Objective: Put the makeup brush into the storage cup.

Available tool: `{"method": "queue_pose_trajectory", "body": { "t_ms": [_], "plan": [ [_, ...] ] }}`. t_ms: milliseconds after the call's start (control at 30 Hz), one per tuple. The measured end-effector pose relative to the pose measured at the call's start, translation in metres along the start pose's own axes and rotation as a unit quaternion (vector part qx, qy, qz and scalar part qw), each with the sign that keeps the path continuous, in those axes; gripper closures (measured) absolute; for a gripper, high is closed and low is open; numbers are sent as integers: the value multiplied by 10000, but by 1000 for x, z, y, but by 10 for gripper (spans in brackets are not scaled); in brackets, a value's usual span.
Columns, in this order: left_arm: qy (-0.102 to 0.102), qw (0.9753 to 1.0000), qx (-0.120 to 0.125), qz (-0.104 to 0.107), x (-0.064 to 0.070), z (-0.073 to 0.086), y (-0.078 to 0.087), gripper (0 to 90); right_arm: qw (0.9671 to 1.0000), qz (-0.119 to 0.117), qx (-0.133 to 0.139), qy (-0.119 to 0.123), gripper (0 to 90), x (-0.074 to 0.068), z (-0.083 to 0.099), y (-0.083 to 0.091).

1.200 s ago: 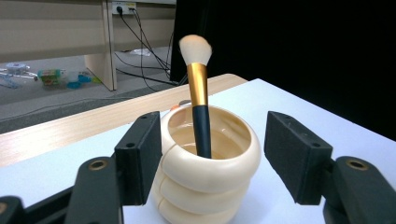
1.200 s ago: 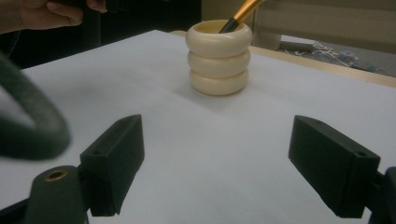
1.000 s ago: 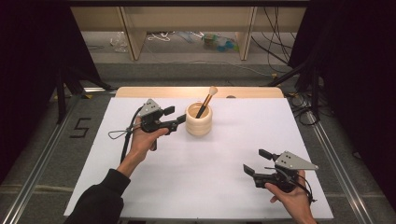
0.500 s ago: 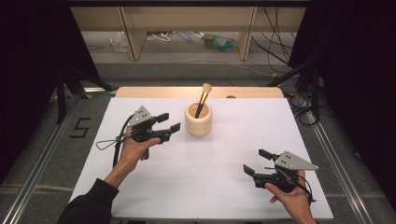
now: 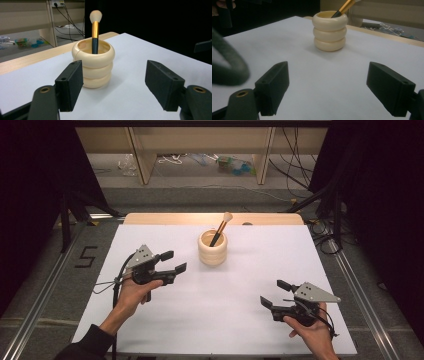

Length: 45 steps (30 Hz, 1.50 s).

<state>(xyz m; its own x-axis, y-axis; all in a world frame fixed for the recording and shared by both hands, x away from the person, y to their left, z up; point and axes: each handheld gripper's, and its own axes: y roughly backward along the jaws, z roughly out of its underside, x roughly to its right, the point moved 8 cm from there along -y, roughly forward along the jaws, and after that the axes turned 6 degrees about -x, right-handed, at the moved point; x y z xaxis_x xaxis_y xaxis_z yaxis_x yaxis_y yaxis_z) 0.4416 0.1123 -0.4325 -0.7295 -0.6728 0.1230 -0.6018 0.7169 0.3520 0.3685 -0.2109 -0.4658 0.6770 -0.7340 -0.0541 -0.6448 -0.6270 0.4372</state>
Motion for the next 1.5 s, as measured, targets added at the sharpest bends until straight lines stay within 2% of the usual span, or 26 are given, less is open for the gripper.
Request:
{"method": "queue_pose_trajectory", "body": {
  "t_ms": [67,133,267,333,367,400,567,633,700,733,833,867,933,967,1133,1200,1367,1467,1500],
  "plan": [
    [-67,10000,-28,-13,2,3,2,309,10000,-49,18,-20,194,-1,0,0],
    [-143,9999,-46,-23,3,5,4,305,10000,0,-3,-2,194,0,0,0],
    [-86,10000,-36,17,8,10,11,297,10000,-7,-43,-30,193,0,1,0],
    [-176,9998,-52,-10,10,12,14,291,10000,6,-26,6,192,0,0,0],
    [-210,9998,-57,-23,11,13,14,285,10000,-55,-1,-58,191,-1,0,0],
    [-178,9998,-57,-17,12,14,15,281,10000,-14,5,-12,190,0,0,0],
    [-328,9994,-101,-16,17,19,19,265,10000,-22,7,3,186,0,0,0],
    [-302,9995,-82,-8,18,22,21,258,10000,-78,27,-23,187,-1,0,-1],
    [-282,9996,-99,1,18,25,22,252,10000,10,25,0,186,1,0,-1],
    [-255,9996,-103,-23,18,27,23,249,9999,-70,96,10,186,0,-1,-2],
    [-167,9998,-94,20,18,30,25,246,9999,-73,90,5,186,-1,-1,-2],
    [-69,9999,-89,55,17,34,27,245,9999,-75,90,15,186,-1,-1,-2],
    [-98,9999,-97,42,17,35,28,245,9999,-78,92,20,186,-1,-1,-2],
    [-32,10000,-74,42,16,38,30,243,9999,-84,90,25,186,-1,-1,-2],
    [-110,9999,-111,-12,17,43,34,236,10000,-58,64,27,186,-1,-1,-2],
    [-140,9999,-93,14,20,46,38,236,10000,-14,-24,39,186,0,0,-1],
    [-192,9997,-151,-12,25,54,43,234,10000,-4,-43,30,186,0,1,0],
    [-79,9999,-152,3,27,58,45,231,10000,-5,-44,29,186,0,1,0],
    [-141,9998,-169,-23,26,59,46,230,10000,5,-50,34,186,0,1,0]
  ]
}}
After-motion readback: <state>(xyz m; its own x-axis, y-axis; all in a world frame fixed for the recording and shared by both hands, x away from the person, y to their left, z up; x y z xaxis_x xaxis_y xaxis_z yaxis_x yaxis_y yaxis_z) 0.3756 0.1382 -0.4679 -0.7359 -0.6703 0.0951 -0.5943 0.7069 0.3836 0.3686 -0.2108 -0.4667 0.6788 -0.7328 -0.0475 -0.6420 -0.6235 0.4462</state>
